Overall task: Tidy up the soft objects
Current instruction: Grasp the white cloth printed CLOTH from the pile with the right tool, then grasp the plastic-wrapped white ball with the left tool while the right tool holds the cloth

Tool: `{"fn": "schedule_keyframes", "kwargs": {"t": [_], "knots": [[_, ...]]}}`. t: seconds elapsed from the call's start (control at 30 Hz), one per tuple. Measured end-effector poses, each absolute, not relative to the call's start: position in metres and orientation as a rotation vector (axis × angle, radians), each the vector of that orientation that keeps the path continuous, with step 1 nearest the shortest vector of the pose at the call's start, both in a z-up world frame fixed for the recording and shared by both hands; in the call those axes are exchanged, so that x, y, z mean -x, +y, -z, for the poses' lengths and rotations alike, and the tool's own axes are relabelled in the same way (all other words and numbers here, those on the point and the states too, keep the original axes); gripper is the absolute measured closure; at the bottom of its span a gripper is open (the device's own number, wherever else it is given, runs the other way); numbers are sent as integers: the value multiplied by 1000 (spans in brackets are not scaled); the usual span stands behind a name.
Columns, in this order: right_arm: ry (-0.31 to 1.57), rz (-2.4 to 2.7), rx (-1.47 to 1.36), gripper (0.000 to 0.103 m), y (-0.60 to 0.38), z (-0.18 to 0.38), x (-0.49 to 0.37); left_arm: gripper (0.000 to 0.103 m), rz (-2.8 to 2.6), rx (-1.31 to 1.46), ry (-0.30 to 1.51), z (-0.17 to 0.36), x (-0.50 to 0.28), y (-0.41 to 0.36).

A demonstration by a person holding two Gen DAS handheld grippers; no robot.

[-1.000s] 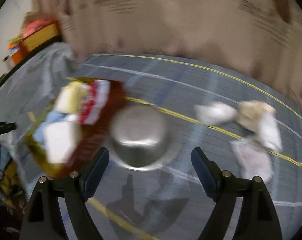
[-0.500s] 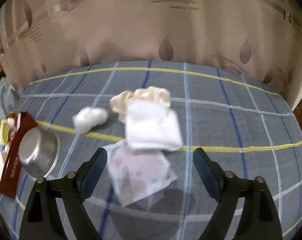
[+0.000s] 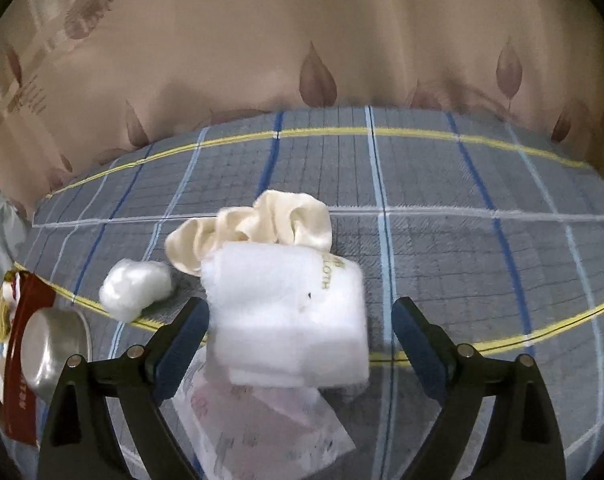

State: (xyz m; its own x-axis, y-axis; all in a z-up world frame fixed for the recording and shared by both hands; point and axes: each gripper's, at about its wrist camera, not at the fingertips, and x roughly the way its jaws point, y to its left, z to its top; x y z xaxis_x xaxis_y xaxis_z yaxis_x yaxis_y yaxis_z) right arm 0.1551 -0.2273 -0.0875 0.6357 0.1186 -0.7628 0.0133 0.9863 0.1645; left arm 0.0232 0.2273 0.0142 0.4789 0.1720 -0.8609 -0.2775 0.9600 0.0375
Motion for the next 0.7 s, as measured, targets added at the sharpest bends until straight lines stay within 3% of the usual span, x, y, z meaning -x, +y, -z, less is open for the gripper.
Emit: {"fn": "schedule_keyframes", "kwargs": {"t": [0.07, 0.13, 0.33, 0.7], "knots": [[889, -65, -171, 19, -229, 93, -159, 57, -237, 94, 1043, -14, -34, 209], [890, -80, -160, 38, -229, 96, -161, 57, -209, 70, 1050, -13, -43, 193], [853, -87, -157, 46, -235, 93, -146, 57, -100, -1, 1053, -11, -68, 137], [777, -9, -94, 48, -266, 81, -83, 57, 124, -83, 1055, -1, -96, 37]]}}
